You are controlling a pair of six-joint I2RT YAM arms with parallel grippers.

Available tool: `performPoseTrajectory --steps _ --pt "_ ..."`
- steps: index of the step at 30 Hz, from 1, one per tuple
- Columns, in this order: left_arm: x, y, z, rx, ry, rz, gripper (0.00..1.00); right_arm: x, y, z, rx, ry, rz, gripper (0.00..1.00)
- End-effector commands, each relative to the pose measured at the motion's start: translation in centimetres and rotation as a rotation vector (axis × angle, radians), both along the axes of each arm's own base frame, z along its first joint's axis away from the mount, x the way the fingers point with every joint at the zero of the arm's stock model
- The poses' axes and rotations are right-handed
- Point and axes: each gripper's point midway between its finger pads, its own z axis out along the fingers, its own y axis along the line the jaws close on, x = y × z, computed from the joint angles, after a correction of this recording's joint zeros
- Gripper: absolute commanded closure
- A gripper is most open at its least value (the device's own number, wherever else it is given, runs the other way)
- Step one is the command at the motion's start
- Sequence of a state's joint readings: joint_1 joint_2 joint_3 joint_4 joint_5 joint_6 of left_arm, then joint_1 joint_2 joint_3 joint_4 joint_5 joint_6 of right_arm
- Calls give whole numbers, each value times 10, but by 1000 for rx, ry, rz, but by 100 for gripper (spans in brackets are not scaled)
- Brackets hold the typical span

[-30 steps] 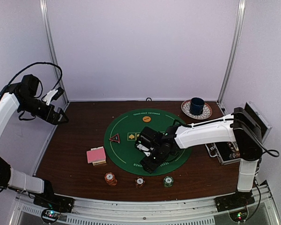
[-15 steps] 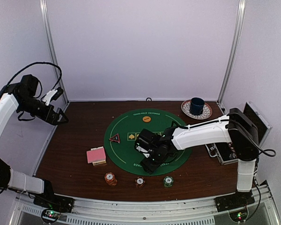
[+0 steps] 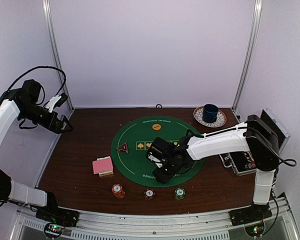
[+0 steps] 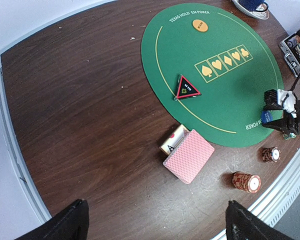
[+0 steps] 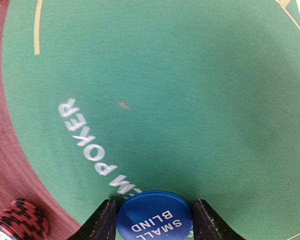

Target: Distribute texas hold em gaming equipment

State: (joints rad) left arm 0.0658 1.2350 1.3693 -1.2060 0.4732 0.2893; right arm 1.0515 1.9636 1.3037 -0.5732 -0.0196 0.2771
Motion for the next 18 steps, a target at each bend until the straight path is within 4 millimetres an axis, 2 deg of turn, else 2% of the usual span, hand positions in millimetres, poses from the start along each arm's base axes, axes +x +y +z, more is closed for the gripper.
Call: performPoseTrajectory --steps 1,12,18 --pt "2 -1 12 -8 -30 -5 2 19 -51 -5 -106 -29 -93 47" --pt "1 -1 11 -4 -26 -11 2 34 -96 -3 -143 -31 -177 48" --pt "1 -2 11 -7 -22 -15 2 39 -104 3 -133 -40 -207 48"
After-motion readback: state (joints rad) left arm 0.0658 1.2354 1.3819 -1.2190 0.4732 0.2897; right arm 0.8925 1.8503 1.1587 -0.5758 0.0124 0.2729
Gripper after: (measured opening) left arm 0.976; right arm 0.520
